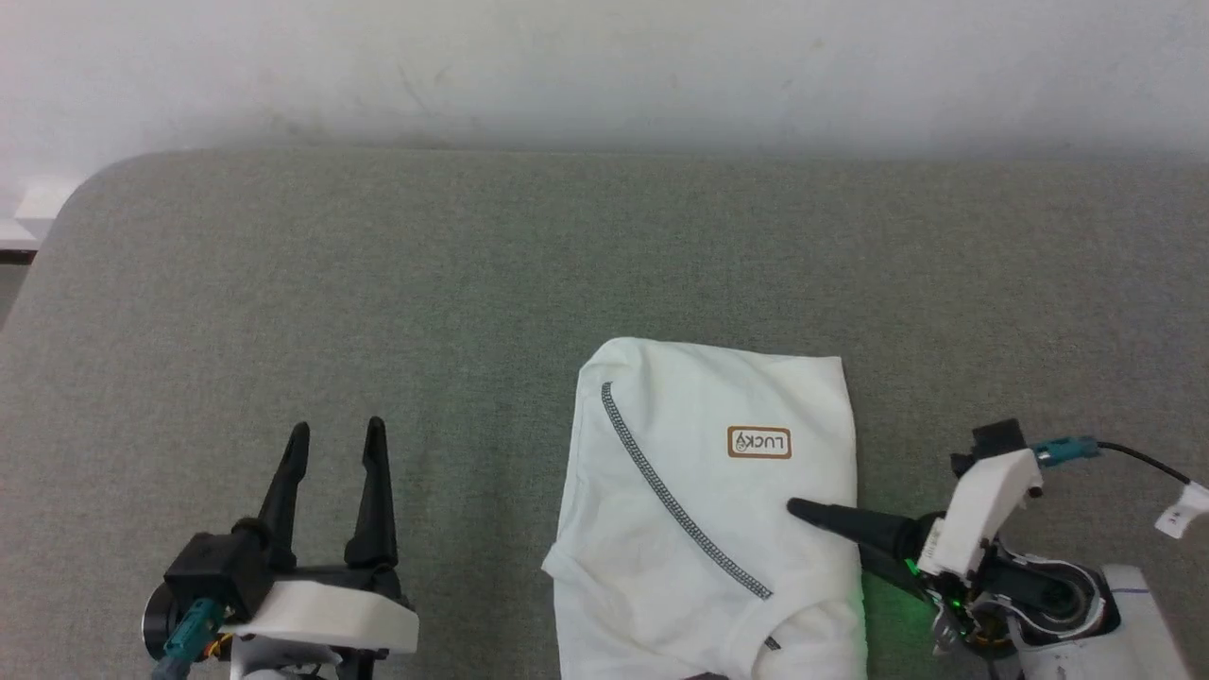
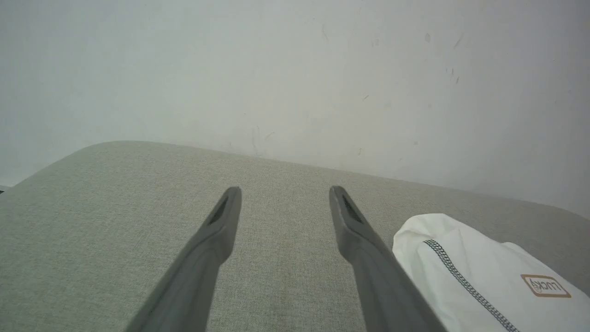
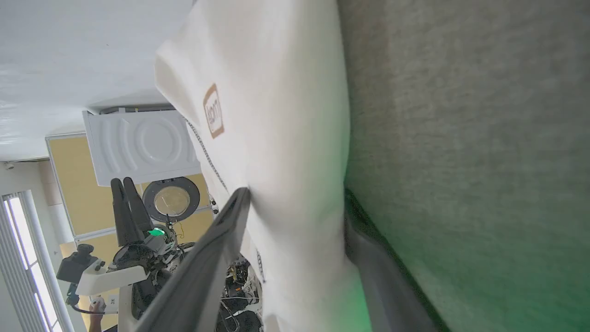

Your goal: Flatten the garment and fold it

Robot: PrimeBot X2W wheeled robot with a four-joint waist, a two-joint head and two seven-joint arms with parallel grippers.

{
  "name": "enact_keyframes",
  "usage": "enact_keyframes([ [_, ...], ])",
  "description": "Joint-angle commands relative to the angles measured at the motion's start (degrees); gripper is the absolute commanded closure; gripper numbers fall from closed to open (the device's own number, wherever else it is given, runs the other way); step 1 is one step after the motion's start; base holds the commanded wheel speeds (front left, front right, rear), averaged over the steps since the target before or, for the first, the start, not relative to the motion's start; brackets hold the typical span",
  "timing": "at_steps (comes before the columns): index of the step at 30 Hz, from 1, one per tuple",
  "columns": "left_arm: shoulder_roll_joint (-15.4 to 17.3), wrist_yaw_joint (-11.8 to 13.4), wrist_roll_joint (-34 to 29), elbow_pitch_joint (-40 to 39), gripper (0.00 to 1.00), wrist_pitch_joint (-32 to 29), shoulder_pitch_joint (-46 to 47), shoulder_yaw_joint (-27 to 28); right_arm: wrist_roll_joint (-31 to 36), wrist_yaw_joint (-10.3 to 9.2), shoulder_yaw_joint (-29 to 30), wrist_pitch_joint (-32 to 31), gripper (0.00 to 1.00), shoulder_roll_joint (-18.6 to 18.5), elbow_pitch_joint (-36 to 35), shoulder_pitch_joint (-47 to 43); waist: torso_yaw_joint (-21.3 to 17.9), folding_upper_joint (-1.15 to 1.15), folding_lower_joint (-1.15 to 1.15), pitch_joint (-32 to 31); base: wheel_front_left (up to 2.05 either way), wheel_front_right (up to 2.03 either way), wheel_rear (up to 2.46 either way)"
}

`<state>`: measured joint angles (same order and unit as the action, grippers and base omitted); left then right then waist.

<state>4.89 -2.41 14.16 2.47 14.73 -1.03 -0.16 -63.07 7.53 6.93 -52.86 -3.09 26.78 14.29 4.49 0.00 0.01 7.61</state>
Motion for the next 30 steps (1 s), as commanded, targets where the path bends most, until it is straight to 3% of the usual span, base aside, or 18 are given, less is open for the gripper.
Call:
enact_keyframes([
  [1,-0.37,-0.35,-0.26,0.19,0.00,0.27,1.15,-0.15,-0.39,-0.04,-1.74,0.39,0.00,0.19,1.34,1.20,0.79,0.00,-0.01,0.86,0.00,0.00,0.00],
  [2,-0.44,-0.42,-0.35,0.26,0.00,0.27,1.31,-0.16,0.18,-0.04,-3.07,0.64,0.00,0.20,2.12,1.51,0.86,0.00,-0.01,0.96,0.00,0.00,0.00],
  [3,-0.51,-0.45,-0.46,0.31,0.00,0.27,1.43,-0.14,1.00,-0.04,-4.31,0.96,0.53,0.20,2.68,1.75,0.93,0.00,-0.01,1.03,0.00,0.00,0.00],
  [4,-0.55,-0.53,-0.50,0.39,0.00,0.27,1.53,-0.01,1.64,-0.04,-5.29,1.45,0.91,0.20,2.99,2.01,0.95,0.00,-0.01,1.11,0.00,0.00,0.00],
  [5,-0.56,-0.65,-0.53,0.51,0.00,0.27,1.64,0.20,2.16,-0.04,-6.11,2.15,1.00,0.16,3.03,2.25,0.94,0.00,-0.01,1.12,0.00,0.00,0.00],
  [11,-0.67,-0.81,-1.27,1.01,0.00,0.27,0.52,1.41,8.90,-0.04,-14.58,9.59,1.00,-5.17,-3.06,2.13,-0.26,0.00,-0.01,-0.97,0.00,0.00,0.00],
  [19,-0.78,-1.25,-1.85,1.19,0.00,0.27,-0.57,1.74,30.93,-0.04,-32.84,18.81,1.00,-21.59,-12.99,1.20,-4.36,0.00,-0.01,-3.63,0.00,0.00,0.00],
  [24,-0.92,-1.37,-1.90,0.82,0.00,0.27,-0.83,1.71,37.76,-0.04,-37.06,18.99,1.00,-27.39,-14.85,1.99,-9.44,0.00,-0.01,-2.94,0.00,0.00,0.00],
  [30,-0.69,-1.70,-2.32,-0.40,0.00,0.27,1.06,1.27,40.05,-0.04,-37.56,19.77,1.00,-32.41,-13.82,5.49,-16.97,0.00,-0.01,1.82,0.00,0.00,0.00],
])
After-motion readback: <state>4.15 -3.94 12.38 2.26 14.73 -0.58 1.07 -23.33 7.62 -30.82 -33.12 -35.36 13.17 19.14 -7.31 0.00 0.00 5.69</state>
